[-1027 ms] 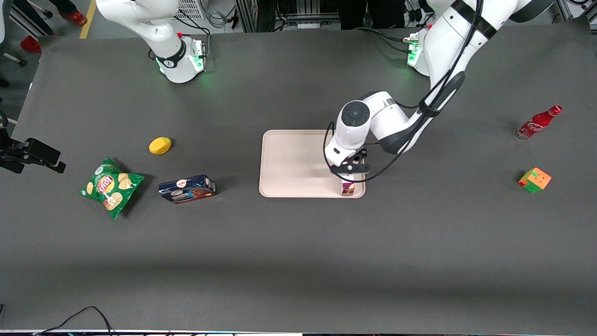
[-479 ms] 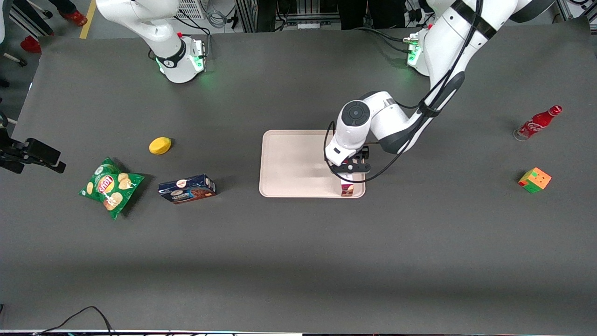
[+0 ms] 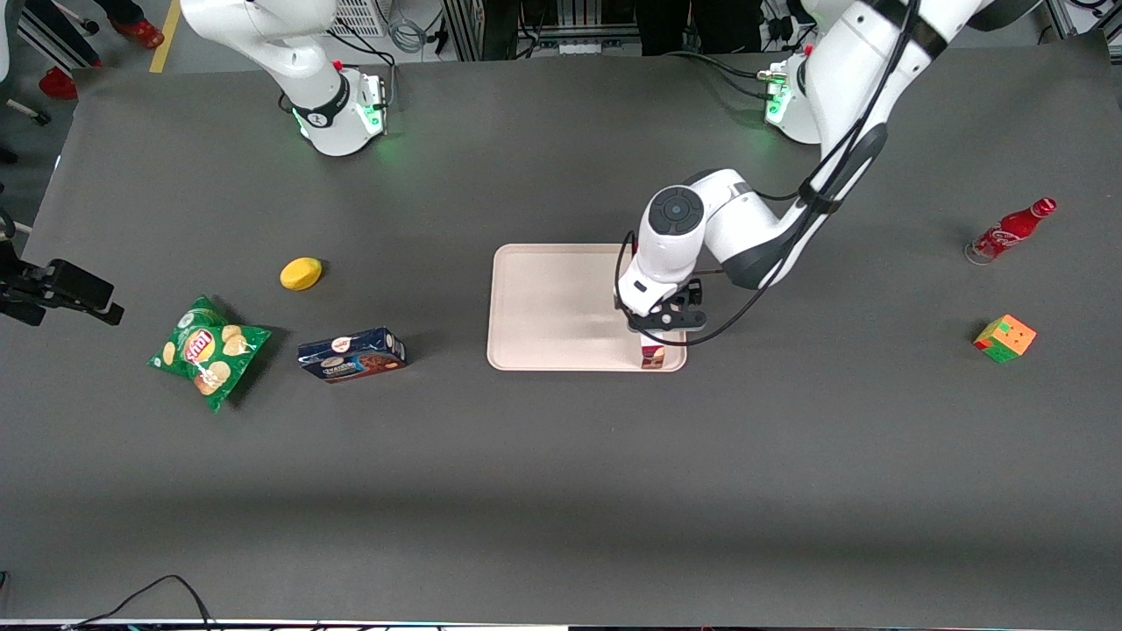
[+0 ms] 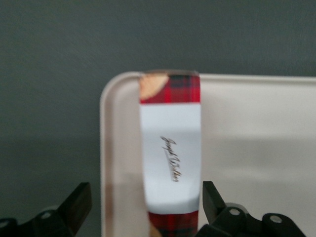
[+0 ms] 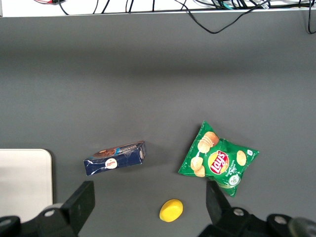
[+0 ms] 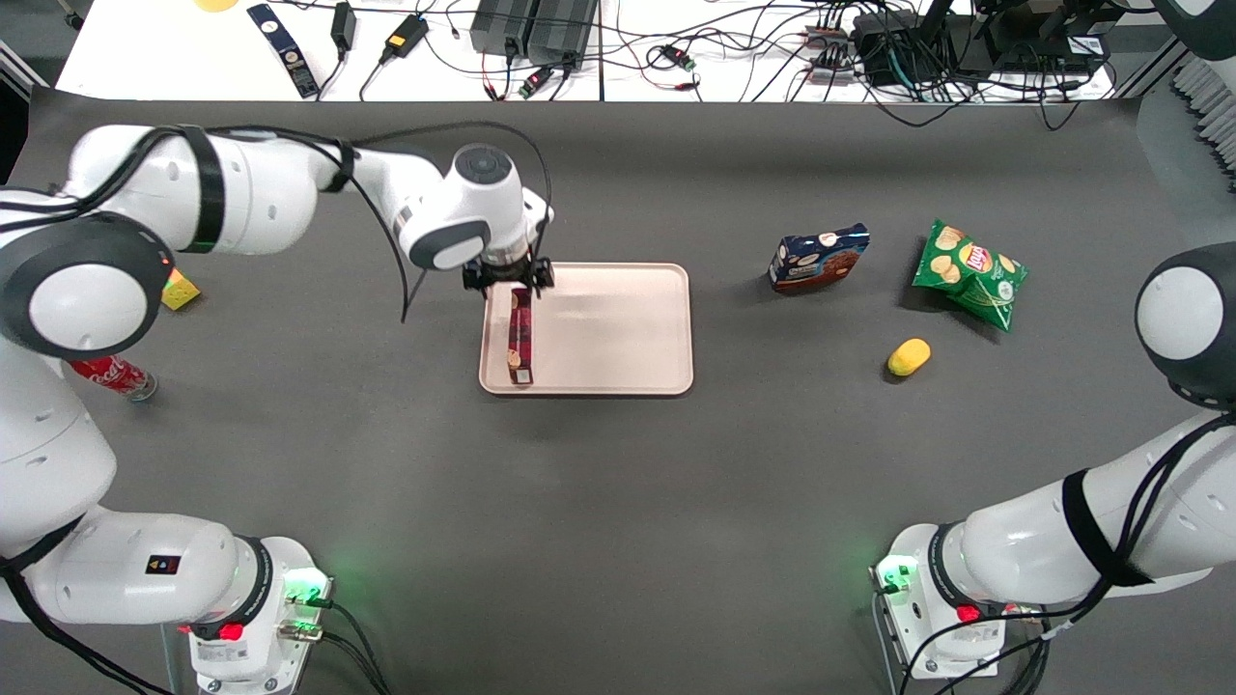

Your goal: Place red cookie box on tray

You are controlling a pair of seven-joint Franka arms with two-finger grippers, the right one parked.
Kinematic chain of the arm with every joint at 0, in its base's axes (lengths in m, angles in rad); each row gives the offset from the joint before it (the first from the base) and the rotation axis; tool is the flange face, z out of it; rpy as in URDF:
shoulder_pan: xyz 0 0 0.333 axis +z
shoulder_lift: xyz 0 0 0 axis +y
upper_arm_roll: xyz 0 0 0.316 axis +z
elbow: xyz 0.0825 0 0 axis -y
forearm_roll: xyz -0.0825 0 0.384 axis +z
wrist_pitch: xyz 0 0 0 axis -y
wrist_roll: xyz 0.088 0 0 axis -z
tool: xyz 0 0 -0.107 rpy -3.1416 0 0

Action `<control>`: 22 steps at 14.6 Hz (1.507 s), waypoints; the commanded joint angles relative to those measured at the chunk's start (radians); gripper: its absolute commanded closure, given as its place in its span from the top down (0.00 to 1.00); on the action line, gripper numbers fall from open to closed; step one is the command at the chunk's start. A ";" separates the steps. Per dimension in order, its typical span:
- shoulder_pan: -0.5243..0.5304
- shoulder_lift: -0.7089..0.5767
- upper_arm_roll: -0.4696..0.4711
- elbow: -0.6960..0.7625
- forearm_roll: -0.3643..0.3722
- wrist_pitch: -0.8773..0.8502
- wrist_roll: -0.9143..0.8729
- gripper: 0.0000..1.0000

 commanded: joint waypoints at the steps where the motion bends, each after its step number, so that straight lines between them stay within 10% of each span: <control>1: 0.008 -0.137 -0.010 0.104 -0.137 -0.243 0.212 1.00; 4: 0.010 -0.261 0.031 0.244 -0.344 -0.477 0.414 1.00; 17: -0.067 -0.573 0.570 0.224 -0.501 -0.600 0.868 1.00; 22: -0.067 -0.604 0.610 0.199 -0.504 -0.577 0.875 1.00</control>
